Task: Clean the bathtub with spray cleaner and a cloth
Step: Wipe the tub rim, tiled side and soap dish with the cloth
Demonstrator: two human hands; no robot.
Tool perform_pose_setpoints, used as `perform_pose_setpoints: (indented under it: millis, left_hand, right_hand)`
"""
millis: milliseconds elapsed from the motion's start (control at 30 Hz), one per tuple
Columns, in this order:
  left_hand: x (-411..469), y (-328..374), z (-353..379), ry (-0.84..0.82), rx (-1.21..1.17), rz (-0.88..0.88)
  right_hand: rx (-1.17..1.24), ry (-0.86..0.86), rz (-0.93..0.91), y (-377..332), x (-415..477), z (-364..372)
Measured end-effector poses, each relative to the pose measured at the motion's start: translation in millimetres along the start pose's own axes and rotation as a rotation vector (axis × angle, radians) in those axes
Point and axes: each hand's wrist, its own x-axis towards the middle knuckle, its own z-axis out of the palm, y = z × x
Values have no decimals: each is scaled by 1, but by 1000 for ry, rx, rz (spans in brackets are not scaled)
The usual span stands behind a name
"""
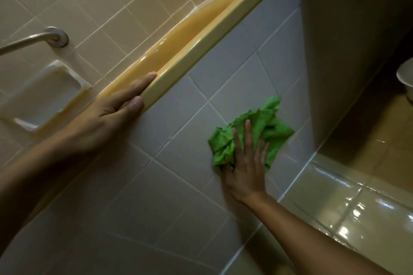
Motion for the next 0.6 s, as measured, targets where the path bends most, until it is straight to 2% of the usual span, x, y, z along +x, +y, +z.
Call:
perform_pose_setpoints:
  millis: [167,267,433,533,600]
  left_hand:
    - [7,-1,0,-22,14,-17]
    - [13,2,1,-23,67,-24]
    - [23,3,1,-26,98,-7]
    - [26,4,2,-25,90,13]
    - [27,4,2,-32,88,30]
  right_hand:
    - [277,131,282,47,-29,7]
    - [278,162,360,84,-36,13]
    - [250,73,545,154,-24,18]
    - [291,160,628,162,-7,12]
    - [322,228,752,161,12,7]
